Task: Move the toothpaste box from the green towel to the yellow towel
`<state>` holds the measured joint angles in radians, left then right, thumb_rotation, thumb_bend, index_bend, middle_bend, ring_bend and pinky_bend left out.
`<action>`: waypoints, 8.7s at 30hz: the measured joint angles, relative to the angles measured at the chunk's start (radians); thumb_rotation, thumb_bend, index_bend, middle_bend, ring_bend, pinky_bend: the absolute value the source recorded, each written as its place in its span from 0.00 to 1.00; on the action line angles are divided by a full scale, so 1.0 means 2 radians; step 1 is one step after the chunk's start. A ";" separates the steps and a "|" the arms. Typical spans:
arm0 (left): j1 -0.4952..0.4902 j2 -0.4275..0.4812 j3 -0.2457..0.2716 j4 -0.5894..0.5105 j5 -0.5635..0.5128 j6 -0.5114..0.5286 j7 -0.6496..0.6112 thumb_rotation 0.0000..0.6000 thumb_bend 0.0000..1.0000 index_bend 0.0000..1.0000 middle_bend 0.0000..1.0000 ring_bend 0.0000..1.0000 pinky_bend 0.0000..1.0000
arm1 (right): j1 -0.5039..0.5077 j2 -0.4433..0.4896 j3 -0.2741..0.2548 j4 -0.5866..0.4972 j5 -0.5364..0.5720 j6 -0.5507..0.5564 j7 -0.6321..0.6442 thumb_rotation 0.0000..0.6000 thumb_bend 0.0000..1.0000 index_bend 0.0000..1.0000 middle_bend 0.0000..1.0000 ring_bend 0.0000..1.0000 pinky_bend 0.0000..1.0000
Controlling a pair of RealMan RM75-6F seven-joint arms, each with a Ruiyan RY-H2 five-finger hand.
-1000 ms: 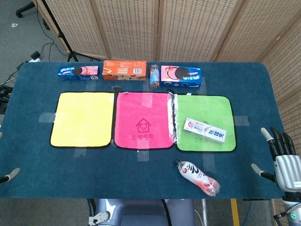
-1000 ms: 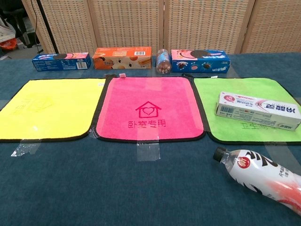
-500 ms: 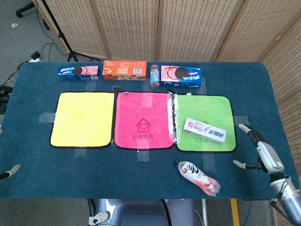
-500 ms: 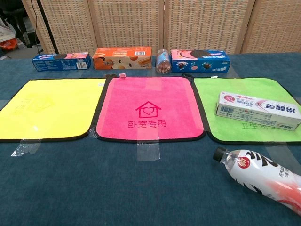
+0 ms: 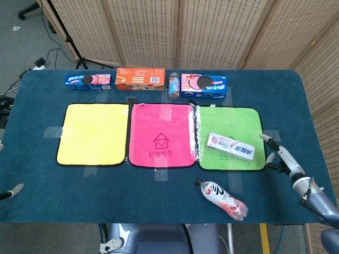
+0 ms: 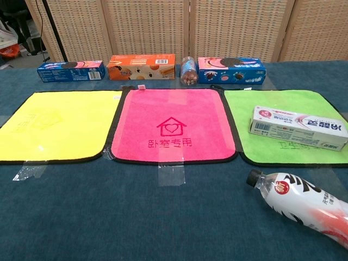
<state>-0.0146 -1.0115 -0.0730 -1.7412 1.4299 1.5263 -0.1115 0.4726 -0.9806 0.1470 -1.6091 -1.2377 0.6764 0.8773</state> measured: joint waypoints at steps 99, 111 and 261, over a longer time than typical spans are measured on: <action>-0.112 0.009 -0.031 0.040 0.056 -0.094 -0.018 1.00 0.06 0.00 0.00 0.00 0.00 | 0.235 -0.087 -0.031 -0.076 0.313 0.219 -0.367 1.00 0.00 0.00 0.00 0.00 0.02; -0.267 0.013 -0.074 0.022 0.088 -0.232 0.013 1.00 0.12 0.08 0.00 0.00 0.00 | -0.004 -0.114 -0.101 0.025 0.031 0.557 -0.413 1.00 0.00 0.00 0.00 0.00 0.00; -0.444 -0.213 -0.057 0.325 -0.086 -0.364 -0.020 0.82 0.51 0.14 0.00 0.00 0.02 | -0.199 -0.034 0.003 -0.060 -0.093 0.445 -0.399 1.00 0.00 0.00 0.00 0.00 0.00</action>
<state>-0.9017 -1.4378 -0.1869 -1.0914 1.2572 0.7989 -0.1511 0.0739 -1.0495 0.1539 -1.7299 -1.4241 1.5658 0.0795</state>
